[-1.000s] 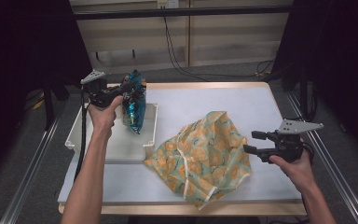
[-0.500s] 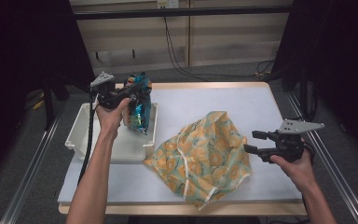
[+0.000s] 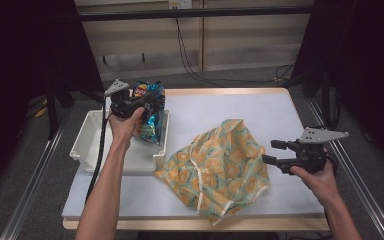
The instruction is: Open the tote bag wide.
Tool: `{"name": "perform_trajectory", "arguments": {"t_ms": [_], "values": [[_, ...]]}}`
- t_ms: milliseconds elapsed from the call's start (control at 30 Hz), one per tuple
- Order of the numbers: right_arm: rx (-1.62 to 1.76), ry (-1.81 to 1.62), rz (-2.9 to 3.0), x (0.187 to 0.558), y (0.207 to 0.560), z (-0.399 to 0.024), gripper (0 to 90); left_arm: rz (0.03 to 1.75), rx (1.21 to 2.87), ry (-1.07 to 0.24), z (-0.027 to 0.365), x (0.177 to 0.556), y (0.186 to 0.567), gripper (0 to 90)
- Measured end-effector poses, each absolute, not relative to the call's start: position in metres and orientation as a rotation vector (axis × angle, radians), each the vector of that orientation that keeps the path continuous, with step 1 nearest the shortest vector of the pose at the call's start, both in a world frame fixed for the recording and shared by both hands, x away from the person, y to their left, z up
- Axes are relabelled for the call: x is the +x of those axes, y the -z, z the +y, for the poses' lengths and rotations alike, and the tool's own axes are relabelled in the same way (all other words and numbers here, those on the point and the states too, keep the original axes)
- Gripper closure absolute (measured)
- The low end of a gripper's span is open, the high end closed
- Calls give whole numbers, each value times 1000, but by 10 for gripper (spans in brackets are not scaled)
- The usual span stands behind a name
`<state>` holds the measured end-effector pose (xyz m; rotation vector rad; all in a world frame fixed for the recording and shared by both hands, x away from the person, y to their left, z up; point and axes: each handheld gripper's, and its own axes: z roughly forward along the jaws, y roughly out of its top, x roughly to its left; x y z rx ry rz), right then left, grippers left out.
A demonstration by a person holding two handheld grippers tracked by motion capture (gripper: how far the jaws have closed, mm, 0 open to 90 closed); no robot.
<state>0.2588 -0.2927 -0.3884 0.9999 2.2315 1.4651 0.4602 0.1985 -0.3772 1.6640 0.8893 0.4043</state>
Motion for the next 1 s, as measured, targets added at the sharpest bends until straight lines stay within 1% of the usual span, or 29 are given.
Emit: {"name": "perform_trajectory", "arguments": {"t_ms": [167,300,400,833,933,1000], "values": [[1002,-1468,2225,258,388,-295,341,886,1691,-415,200,459,376,900],[1006,-1468,2225,259,388,-294,342,887,1692,-399,200,458,381,900],[1002,-1465,2234,259,389,-291,341,898,1687,-418,198,459,383,900],[998,-1466,2236,260,389,-291,341,891,1689,-341,194,461,389,882],[998,-1467,2233,260,389,-291,340,892,1696,-320,194,460,390,871],[999,-1465,2236,260,389,-291,340,882,1692,-294,194,460,390,848]]}}
